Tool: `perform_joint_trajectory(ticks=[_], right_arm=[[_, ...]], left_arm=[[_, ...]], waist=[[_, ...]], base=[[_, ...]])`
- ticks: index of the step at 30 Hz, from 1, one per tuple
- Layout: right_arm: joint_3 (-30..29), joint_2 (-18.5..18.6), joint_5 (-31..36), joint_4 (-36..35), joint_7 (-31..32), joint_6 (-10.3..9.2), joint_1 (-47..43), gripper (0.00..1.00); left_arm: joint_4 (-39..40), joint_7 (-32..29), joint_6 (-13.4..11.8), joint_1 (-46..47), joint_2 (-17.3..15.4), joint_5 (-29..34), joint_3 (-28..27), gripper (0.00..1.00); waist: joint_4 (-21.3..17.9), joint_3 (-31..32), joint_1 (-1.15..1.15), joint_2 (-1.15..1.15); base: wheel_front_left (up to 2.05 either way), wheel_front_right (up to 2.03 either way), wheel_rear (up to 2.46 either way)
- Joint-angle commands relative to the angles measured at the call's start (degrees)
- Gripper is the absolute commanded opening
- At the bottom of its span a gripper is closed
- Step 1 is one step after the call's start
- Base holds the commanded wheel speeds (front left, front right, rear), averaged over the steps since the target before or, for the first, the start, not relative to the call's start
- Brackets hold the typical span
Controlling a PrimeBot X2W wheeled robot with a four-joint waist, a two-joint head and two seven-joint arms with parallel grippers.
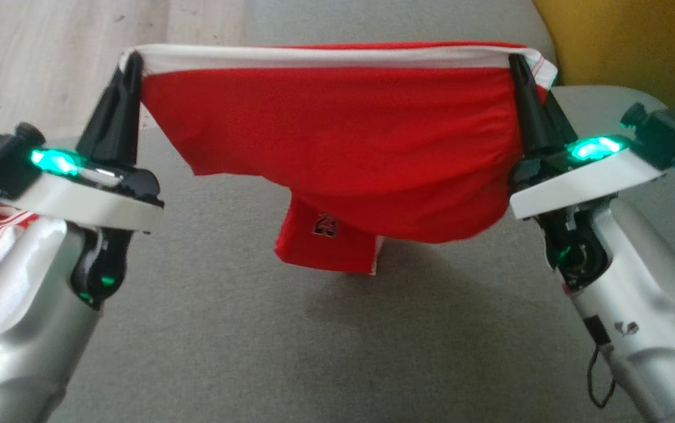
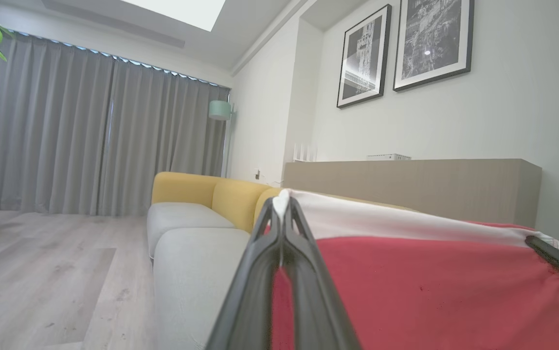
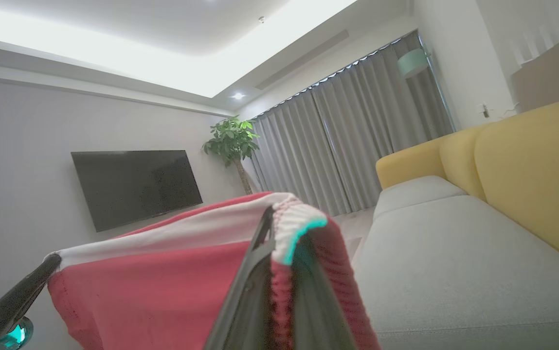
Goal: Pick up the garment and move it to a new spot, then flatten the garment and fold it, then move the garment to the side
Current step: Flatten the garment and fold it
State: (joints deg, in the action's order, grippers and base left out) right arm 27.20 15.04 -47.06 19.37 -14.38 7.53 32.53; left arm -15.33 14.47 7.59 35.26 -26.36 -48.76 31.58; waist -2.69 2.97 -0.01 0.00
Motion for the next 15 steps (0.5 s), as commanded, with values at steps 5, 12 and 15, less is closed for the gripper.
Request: perform_joint_trajectory(ticks=[5, 12, 15], right_arm=[[2.06, 3.06, -1.8, 0.03, -0.62, -0.04, 6.02, 0.0], [6.82, 3.68, -0.44, 6.88, -0.42, -0.04, 14.84, 0.0], [6.79, 3.26, 1.44, 10.49, -0.53, -0.04, 22.25, 0.0]], left_arm=[[-0.67, 0.51, -0.1, 7.14, -4.01, 1.18, 1.06, 0.0], [-10.81, 0.5, -0.1, 15.29, -1.59, 2.4, 3.39, 0.0], [-14.47, 0.51, -0.46, 21.93, 0.08, 4.46, 2.12, 0.0]], waist=[[2.67, -0.58, 0.01, 0.0], [4.07, -6.4, 0.01, 0.0], [4.93, -10.6, 0.01, 0.0]], base=[[0.0, 0.0, 0.0], [0.0, 0.0, 0.0], [0.0, 0.0, 0.0]])
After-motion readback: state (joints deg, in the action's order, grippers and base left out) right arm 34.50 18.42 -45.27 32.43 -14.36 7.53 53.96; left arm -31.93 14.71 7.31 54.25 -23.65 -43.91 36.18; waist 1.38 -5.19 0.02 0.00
